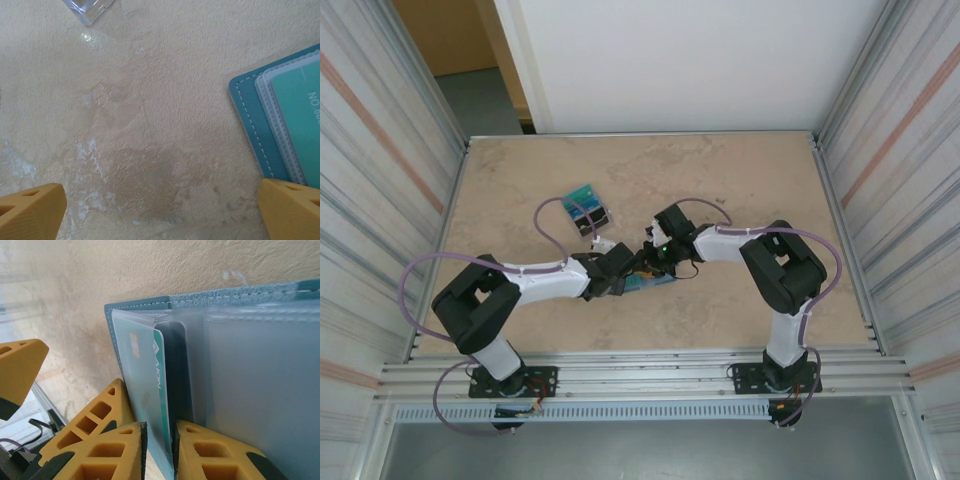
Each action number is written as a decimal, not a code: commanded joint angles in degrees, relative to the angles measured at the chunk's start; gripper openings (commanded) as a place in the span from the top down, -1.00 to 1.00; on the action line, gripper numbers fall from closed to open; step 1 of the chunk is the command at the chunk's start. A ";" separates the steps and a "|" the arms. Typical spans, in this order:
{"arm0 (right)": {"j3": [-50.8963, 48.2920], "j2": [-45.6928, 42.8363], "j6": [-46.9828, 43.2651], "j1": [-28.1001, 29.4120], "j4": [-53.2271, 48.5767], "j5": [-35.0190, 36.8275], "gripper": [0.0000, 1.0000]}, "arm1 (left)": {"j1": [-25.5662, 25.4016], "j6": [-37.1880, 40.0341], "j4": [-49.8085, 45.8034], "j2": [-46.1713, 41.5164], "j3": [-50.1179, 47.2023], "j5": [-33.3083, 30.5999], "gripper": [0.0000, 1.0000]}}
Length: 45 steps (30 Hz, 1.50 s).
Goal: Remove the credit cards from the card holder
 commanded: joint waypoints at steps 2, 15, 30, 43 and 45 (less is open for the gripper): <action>-2.42 -2.63 1.60 -1.08 4.12 -3.95 0.55 | -0.12 -1.36 -4.20 1.83 0.55 -1.39 -0.97; -3.44 -4.99 1.85 -3.29 6.25 -6.43 0.55 | -0.12 -1.69 -4.94 2.00 0.79 -1.93 -0.97; -3.90 -5.72 1.83 -3.66 4.80 -4.13 0.65 | -0.11 -1.74 -4.99 1.72 0.90 -1.52 -0.97; -4.08 -3.95 2.20 -3.66 4.95 -3.10 0.82 | -0.12 -4.32 -4.27 -5.97 2.85 2.54 -0.97; -4.14 -4.03 2.04 -3.70 4.86 -3.03 0.81 | -0.03 -4.44 -3.76 -6.89 3.03 2.72 -0.97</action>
